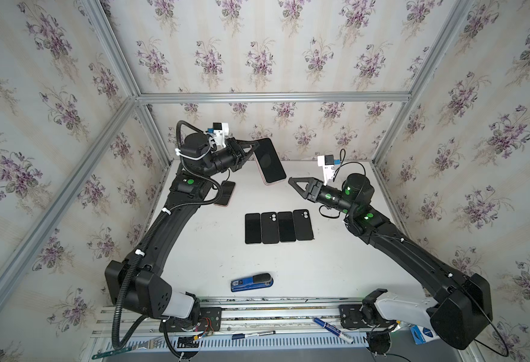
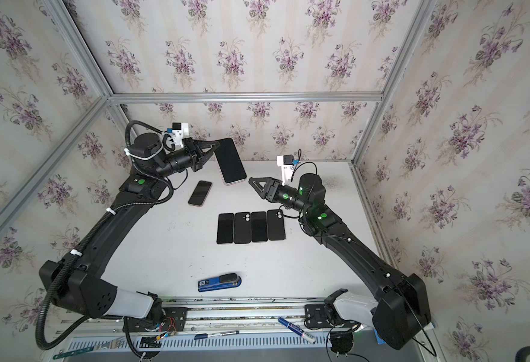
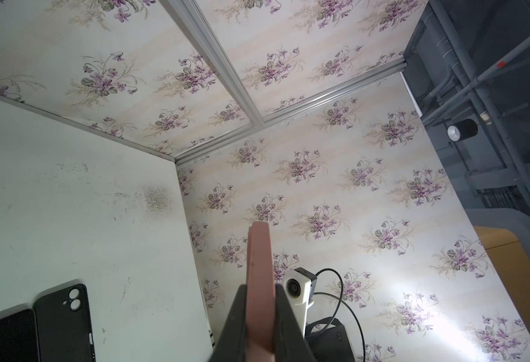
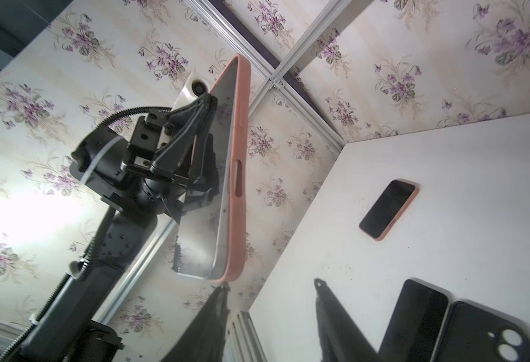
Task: Take the phone out of the phone case
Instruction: Remove the phone case from the phone.
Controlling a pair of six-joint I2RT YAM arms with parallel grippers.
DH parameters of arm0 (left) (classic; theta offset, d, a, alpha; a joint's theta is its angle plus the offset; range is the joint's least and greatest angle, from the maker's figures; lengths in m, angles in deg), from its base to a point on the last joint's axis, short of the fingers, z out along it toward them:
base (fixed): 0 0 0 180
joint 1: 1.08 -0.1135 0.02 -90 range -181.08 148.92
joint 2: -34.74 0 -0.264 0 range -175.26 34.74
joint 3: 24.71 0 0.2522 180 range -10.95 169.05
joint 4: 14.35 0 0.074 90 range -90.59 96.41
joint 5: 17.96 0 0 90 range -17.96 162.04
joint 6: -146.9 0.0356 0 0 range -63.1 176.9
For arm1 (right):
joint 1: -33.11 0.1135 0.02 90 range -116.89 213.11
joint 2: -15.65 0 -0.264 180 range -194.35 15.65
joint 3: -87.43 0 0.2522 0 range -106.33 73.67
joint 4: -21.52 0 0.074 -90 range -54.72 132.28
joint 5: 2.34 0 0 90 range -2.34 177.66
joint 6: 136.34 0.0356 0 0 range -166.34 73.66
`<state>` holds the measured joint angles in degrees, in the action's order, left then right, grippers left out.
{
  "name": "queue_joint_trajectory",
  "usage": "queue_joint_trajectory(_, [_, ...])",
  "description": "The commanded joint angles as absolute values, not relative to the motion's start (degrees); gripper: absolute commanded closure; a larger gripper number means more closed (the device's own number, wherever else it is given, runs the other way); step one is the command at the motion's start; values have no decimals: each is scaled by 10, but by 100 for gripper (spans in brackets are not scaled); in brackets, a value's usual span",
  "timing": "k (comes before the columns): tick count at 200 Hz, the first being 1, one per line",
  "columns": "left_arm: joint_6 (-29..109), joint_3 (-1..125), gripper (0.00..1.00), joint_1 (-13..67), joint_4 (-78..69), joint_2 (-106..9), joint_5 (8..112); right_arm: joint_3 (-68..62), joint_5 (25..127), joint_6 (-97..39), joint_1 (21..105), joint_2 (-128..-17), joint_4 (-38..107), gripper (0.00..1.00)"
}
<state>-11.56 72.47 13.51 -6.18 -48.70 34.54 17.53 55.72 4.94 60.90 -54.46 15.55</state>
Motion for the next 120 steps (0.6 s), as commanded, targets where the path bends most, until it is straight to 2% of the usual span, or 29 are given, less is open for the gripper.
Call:
queue_joint_trajectory(1, [-176, 707, 100, 134, -148, -483, 352, 187, 539, 135, 617, -551, 64, 52])
queue_joint_trajectory(47, [-182, 690, 100, 134, -160, -478, 357, 193, 544, 156, 631, -571, 15, 52])
queue_joint_trajectory(54, [-182, 689, 100, 135, -164, -479, 357, 194, 545, 160, 654, -575, 9, 53])
queue_joint_trajectory(120, [-179, 688, 100, 134, -171, -478, 350, 200, 560, 175, 662, -597, -24, 55])
